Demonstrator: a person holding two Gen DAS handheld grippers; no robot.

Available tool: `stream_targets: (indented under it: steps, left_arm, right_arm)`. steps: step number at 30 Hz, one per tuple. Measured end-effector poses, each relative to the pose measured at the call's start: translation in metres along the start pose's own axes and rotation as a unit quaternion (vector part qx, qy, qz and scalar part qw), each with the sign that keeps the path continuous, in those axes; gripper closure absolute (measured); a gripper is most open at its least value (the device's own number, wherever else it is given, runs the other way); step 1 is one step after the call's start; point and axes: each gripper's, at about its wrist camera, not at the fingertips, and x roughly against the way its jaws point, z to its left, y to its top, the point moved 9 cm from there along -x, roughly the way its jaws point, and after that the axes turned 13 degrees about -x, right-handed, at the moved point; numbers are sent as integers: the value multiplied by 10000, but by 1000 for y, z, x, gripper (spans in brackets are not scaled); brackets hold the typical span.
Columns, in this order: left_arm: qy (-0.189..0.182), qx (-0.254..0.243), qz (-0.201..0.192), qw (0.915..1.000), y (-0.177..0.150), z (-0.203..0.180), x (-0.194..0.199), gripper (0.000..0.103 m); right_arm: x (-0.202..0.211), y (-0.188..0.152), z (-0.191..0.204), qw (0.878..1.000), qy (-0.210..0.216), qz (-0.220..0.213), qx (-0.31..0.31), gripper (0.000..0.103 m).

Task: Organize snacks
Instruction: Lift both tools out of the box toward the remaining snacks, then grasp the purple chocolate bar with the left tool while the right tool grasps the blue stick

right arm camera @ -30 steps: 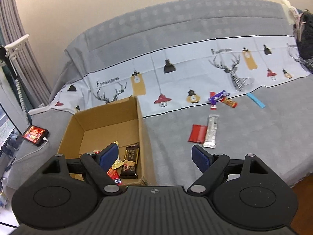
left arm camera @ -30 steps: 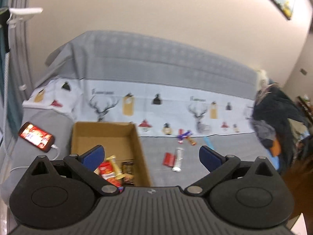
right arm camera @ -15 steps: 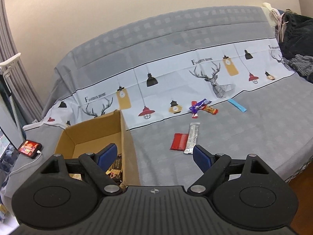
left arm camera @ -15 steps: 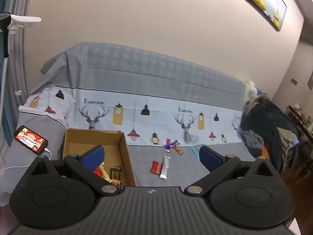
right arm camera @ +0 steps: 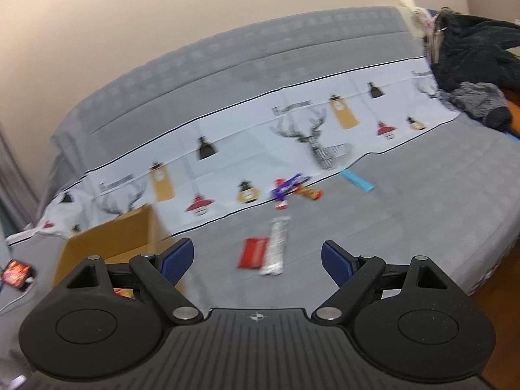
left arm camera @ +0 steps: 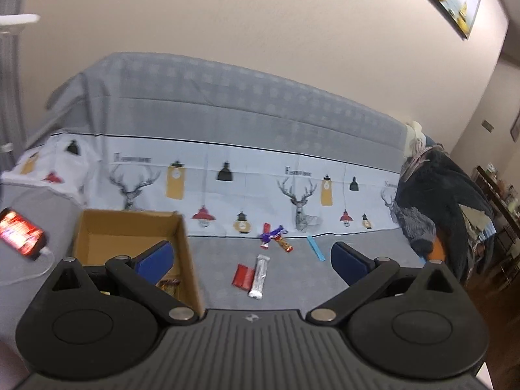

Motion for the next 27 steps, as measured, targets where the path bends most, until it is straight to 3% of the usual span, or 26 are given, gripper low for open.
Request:
stream_targets:
  steps: [2,5,9,15,18,23,25,27]
  left_arm:
    - [-227,32,135,9996,7,-8,-43,0]
    - [-142,-257,643,9975,13,-21,-127,0]
    - [98,-1038,1507,9831,8,-47,-260,0]
    - [118,-1799,2079,9614,-9,-84,-435,0]
    - [165,-2166,2456,9447,-24,-97,-513,3]
    - [487,-3361,2542,9056,-46,-110,-606,5]
    - [445,-3540,2679,8949,-55,-112,-632,6]
    - [456,-3606,2752,8900,-62,-114,-652,6]
  right_arm:
    - [-12,14,-21,9998,-170,-78,-29,15]
    - [-41,38,-59,9987,-472,-163,-142,15]
    - [-98,66,-108,9966,-768,-110,-273,15]
    - [-214,90,-147,9936,-1123,137,-38,15]
    - [-275,95,-163,9925,-1150,409,-40,15]
    - [-360,103,-188,9903,-1080,663,575,15]
    - [-384,103,-191,9905,-937,707,709,15]
    - [-399,104,-192,9919,-739,743,716,14]
